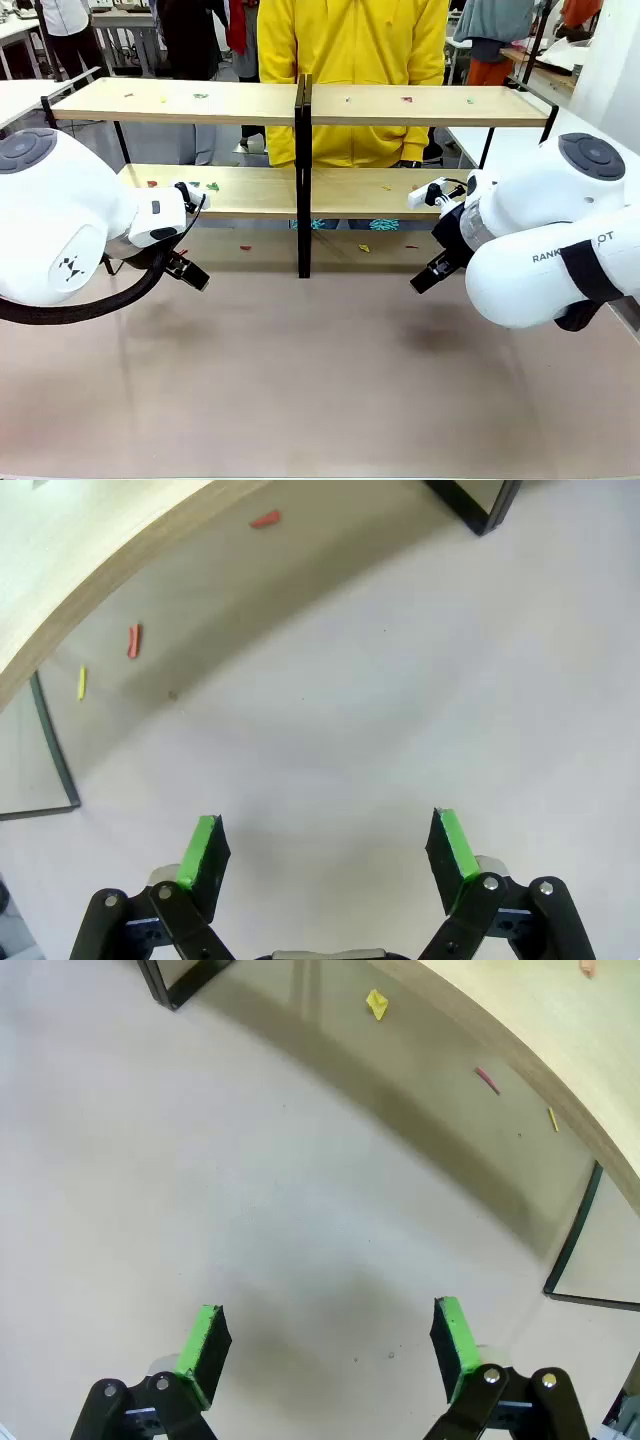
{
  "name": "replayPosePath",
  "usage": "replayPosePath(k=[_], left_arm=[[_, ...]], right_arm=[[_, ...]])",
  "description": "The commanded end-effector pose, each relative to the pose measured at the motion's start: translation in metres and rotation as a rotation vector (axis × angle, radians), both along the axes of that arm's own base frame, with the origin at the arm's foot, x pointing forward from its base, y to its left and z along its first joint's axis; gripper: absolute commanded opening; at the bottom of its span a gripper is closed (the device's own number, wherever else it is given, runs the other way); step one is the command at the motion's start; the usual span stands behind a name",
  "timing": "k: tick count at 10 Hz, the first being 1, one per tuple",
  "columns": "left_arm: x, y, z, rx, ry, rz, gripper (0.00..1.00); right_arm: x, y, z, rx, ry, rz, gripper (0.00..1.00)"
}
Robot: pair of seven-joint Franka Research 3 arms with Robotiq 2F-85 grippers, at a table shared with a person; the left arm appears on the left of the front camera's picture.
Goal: Clean the shelves.
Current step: Pick up the Duster when the human hands it over.
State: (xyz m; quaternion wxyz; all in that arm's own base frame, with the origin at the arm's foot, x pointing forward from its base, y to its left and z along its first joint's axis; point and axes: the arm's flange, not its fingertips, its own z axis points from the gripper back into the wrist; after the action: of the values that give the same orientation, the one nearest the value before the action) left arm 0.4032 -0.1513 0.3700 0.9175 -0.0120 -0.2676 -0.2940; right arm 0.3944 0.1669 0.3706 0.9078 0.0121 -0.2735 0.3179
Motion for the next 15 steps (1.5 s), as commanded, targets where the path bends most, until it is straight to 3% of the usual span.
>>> replayPosePath(k=[1,14,15], left_arm=[[0.0000,0.0000,0.0001,0.000,0.000,0.000,1.00],[0.0000,0.0000,0.0001,0.000,0.000,0.000,1.00],[0.0000,0.0000,0.0000,0.000,0.000,0.000,1.00]], right_arm=[[0.0000,0.0000,0.0001,0.000,0.000,0.000,1.00],[0.0000,0.0001,0.0000,-0.001,0.000,0.000,1.00],[-0.0032,0.0019,0.0067,0.040,0.055,0.079,1.00]])
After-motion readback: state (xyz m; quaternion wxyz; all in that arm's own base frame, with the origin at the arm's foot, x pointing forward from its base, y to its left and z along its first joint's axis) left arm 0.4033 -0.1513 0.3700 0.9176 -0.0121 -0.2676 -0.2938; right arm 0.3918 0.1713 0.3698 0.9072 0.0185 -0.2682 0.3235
